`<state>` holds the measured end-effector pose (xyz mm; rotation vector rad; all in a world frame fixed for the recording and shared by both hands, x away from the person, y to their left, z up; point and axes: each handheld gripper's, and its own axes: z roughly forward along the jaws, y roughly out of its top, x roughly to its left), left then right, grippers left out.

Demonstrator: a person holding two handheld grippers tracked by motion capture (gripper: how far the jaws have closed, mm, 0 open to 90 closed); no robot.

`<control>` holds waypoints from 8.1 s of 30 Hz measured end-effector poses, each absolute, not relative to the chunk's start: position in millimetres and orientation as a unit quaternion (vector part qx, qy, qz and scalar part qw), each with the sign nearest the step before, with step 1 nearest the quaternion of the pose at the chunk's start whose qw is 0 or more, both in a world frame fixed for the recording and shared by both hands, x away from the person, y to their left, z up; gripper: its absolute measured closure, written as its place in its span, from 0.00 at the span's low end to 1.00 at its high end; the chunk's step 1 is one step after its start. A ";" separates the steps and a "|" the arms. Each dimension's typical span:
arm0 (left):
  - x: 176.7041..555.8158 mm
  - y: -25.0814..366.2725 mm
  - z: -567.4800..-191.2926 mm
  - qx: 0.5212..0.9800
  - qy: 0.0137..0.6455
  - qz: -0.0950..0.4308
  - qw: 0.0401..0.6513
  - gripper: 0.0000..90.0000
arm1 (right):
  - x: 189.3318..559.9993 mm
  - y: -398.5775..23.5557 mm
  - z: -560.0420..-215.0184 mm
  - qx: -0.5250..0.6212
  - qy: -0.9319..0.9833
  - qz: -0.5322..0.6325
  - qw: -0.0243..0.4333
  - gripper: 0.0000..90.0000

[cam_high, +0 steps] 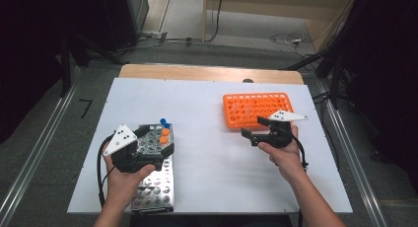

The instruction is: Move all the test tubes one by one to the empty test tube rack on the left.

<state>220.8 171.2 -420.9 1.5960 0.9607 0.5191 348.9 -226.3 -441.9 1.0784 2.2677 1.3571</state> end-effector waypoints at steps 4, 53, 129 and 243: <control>219.6 168.5 -418.1 0.679 0.403 0.219 0.573 0.00 | 364.0 -222.1 -444.4 0.392 0.781 0.462 0.151 0.28; 217.9 141.2 -406.1 0.695 0.373 0.216 0.576 0.00 | 367.4 -226.6 -436.3 0.370 0.763 0.486 0.212 0.82; 211.1 70.1 -419.3 0.764 0.248 0.118 0.584 0.85 | 231.9 -148.9 -432.6 0.178 0.851 0.489 0.073 0.82; 215.7 158.4 -417.3 0.702 0.365 0.195 0.579 0.02 | 366.9 -196.2 -455.1 0.380 0.787 0.465 0.146 0.32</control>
